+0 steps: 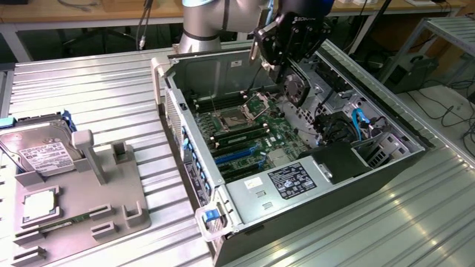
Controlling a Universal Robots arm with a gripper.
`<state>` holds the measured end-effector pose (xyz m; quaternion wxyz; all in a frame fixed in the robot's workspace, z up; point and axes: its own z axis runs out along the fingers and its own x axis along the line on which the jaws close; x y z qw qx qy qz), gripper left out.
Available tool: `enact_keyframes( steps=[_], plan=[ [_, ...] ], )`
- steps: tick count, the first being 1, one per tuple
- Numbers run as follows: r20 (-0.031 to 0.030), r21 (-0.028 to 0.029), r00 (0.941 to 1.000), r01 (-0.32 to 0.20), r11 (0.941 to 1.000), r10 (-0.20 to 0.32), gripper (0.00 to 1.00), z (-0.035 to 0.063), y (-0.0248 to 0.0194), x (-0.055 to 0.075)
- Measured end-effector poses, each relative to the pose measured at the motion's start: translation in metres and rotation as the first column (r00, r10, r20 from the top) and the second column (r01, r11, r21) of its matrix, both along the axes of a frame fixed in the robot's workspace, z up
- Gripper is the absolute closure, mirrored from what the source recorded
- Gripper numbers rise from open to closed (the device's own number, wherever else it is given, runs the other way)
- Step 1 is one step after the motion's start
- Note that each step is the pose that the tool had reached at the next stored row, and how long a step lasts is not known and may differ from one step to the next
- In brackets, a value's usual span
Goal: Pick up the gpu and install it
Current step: 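Pick up the gpu and move the gpu toward the slot, then insert the gpu into the slot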
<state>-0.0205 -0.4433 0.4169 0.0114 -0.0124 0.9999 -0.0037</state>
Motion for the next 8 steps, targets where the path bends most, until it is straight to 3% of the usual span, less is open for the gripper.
enact_keyframes(
  steps=[8],
  plan=[
    [0.0000,0.0000,1.0000,0.000,1.0000,0.000,0.72,0.0000,0.0000,0.0001]
  ],
)
